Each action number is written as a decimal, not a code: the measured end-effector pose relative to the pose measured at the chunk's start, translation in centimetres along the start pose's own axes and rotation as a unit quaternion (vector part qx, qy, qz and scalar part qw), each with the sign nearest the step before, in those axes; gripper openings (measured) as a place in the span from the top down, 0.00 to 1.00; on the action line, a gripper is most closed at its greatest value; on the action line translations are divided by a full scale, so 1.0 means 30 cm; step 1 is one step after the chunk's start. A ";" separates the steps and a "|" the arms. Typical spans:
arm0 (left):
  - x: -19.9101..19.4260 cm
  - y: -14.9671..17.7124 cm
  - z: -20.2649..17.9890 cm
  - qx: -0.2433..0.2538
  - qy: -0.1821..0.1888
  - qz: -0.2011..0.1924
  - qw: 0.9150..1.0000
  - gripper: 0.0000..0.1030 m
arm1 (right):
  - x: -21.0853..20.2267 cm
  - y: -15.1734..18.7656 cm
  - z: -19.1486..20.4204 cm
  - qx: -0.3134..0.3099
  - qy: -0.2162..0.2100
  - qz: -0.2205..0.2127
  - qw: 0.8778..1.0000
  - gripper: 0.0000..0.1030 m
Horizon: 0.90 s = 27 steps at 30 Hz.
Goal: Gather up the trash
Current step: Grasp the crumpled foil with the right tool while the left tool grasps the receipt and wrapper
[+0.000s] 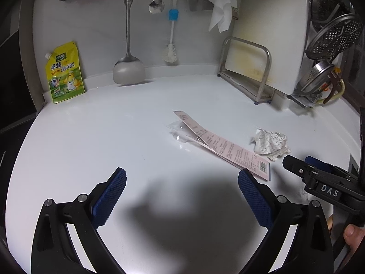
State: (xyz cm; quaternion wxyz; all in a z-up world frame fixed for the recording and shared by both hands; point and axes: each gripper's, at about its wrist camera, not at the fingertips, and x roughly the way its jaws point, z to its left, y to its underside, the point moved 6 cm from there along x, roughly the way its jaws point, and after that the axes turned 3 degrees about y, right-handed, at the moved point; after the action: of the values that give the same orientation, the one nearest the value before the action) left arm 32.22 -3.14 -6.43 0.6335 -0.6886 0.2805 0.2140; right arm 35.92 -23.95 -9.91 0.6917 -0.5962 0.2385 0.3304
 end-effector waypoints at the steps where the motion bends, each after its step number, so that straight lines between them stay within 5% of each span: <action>1: 0.006 -0.005 0.004 -0.001 -0.001 -0.001 1.000 0.06 | 0.019 -0.009 0.003 -0.002 -0.001 0.004 1.000 0.25; 14: 0.058 -0.017 -0.009 0.005 -0.012 0.004 1.000 0.06 | 0.155 -0.093 0.047 -0.013 0.007 0.020 1.000 0.27; 20: 0.080 -0.014 -0.039 -0.010 -0.010 0.009 1.000 0.06 | 0.149 -0.111 0.072 -0.040 0.002 0.009 0.999 0.62; 27: 0.125 -0.006 -0.083 -0.047 -0.023 0.026 0.998 0.06 | 0.081 -0.150 0.011 -0.040 0.025 -0.031 0.998 0.65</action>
State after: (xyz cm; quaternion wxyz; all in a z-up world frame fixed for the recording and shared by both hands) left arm 35.01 -6.05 -8.46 0.6010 -0.7048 0.2734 0.2594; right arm 40.86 -23.54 -8.59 0.6712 -0.6386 0.2234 0.3029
